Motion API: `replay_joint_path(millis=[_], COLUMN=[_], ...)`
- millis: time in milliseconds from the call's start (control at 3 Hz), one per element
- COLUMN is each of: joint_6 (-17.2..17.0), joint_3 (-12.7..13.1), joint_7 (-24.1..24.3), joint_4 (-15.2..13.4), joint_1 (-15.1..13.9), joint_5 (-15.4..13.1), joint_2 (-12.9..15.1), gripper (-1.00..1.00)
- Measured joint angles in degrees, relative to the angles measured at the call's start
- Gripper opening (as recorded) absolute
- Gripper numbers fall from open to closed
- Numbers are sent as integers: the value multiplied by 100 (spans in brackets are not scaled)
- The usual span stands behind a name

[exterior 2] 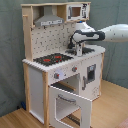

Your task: Play with the kitchen

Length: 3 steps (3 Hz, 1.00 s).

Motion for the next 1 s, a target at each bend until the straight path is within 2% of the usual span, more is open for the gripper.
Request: replay_joint_path(millis=[333,667,1000], joint_6=[-9,-18,-458], joint_3=[0,0,-176], joint_7=[-1,-2,-3], joint_4=[3,4,320], joint_1=[0,0,1], joint_5=[0,-1,-72], joint_2=[0,0,0], gripper=[-100,-100,-100])
